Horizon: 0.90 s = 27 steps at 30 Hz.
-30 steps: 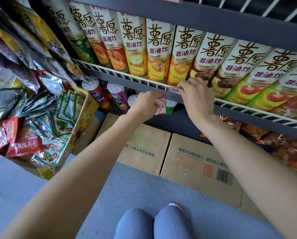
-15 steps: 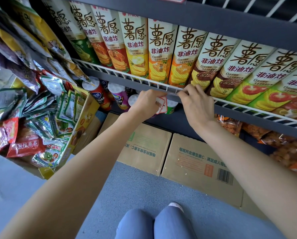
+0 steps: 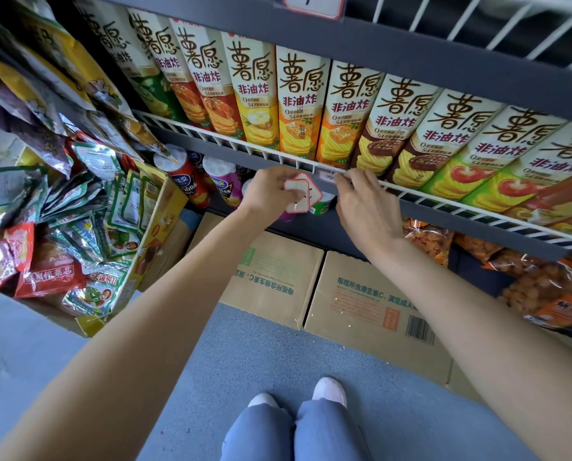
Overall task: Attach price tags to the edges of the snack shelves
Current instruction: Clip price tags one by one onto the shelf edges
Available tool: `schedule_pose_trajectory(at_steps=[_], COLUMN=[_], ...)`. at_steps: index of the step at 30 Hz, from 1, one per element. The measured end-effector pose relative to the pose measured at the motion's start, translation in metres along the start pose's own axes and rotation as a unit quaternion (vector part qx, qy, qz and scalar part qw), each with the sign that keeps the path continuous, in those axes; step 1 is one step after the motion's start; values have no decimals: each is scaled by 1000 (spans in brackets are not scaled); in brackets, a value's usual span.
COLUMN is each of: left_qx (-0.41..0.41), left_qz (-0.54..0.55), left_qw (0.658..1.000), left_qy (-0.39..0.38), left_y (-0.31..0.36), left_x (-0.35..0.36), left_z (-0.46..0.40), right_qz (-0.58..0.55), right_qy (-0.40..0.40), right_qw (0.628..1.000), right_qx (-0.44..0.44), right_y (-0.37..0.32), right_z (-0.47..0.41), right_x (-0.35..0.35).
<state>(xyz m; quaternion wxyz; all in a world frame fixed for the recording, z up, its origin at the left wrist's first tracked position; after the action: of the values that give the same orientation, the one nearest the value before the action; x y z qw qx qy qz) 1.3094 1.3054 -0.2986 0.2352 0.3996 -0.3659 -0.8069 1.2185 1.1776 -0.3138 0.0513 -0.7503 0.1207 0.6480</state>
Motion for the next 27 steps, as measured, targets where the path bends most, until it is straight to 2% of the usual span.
schedule_pose_trajectory(at_steps=[3,6,8,11,12,13,16,18,27], left_qx=[-38,-51,-59,-66,-63,-57,-44,-33,12], left_qz=[87,157,195,226,220,210,183,164,111], left_qw=[996,986,979,972,973,976,980,983,992], left_qy=[0,-4,-6,-17,-22,-29,-60,-77,-60], left_y=[7,18,25,41,47,55,81,103,184], left_x=[-5,-9,-13,-19,-19,-18,-10,0,84], left_z=[17,36,49,68,73,80,102,120,208], right_qz=[-110,-270,-415,-614,-651,-660,-617,-604,-641], right_qy=[-106,-206,-226,-186,-178,-167,-103,-77,-88], right_qw=[987,934,861,714,679,679,752,763,718], right_qx=[44,114,186,281,289,275,209,216,257], right_y=[-2,-5,-8,-3,1,5,24,39,146], right_z=[0,-3,-1,9,13,18,31,43,143], right_x=[-5,-12,-27,-69,-84,-100,-139,-157,-223])
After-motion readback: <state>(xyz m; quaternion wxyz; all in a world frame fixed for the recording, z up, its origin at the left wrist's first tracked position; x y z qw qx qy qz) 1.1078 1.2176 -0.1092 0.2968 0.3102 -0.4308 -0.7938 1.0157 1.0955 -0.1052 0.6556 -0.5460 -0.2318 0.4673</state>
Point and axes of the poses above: each hand's wrist, its own z-axis away from the middle knuckle, its own x-axis out of the palm, y = z × x, the point moved 3 cm from there along -z, towards the middle knuckle, and after that the axes turned 3 degrees about y, right-handed, at the moved point
